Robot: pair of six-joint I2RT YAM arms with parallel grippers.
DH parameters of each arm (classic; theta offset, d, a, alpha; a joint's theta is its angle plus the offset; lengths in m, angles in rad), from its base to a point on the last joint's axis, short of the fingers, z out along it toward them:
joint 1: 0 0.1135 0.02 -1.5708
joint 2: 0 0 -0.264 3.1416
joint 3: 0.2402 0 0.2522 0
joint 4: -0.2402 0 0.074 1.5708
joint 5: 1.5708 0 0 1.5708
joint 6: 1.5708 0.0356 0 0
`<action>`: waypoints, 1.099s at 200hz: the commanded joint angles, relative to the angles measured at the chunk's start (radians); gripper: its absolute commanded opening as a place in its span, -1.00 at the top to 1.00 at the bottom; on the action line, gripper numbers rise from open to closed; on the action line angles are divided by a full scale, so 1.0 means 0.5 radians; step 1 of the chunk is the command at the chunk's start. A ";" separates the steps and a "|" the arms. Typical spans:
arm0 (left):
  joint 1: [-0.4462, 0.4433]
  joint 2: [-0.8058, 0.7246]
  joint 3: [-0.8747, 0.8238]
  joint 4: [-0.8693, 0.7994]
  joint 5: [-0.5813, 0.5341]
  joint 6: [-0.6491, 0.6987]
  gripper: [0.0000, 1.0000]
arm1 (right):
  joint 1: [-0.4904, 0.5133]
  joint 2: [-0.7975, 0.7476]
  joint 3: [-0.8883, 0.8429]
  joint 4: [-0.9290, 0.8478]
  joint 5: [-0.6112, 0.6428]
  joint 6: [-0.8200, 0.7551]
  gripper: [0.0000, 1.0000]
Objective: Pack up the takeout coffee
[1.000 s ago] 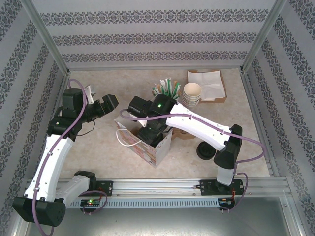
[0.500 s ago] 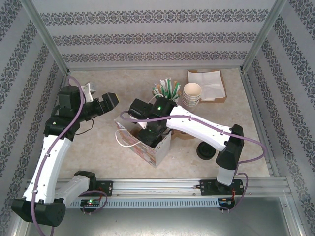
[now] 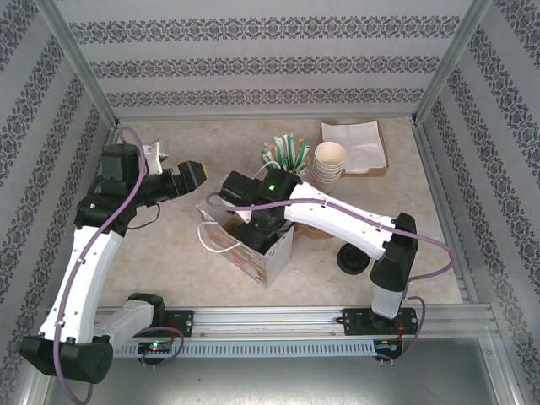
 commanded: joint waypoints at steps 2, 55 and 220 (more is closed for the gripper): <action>0.022 -0.008 0.052 -0.066 0.055 0.063 -0.81 | -0.020 0.002 -0.021 -0.042 0.027 0.033 -0.16; 0.022 0.016 0.055 -0.076 0.122 0.087 -0.82 | -0.020 -0.004 -0.047 -0.003 0.023 0.022 -0.17; 0.019 0.056 -0.039 0.002 0.241 0.041 -0.82 | -0.019 0.100 -0.084 0.052 0.015 -0.018 -0.15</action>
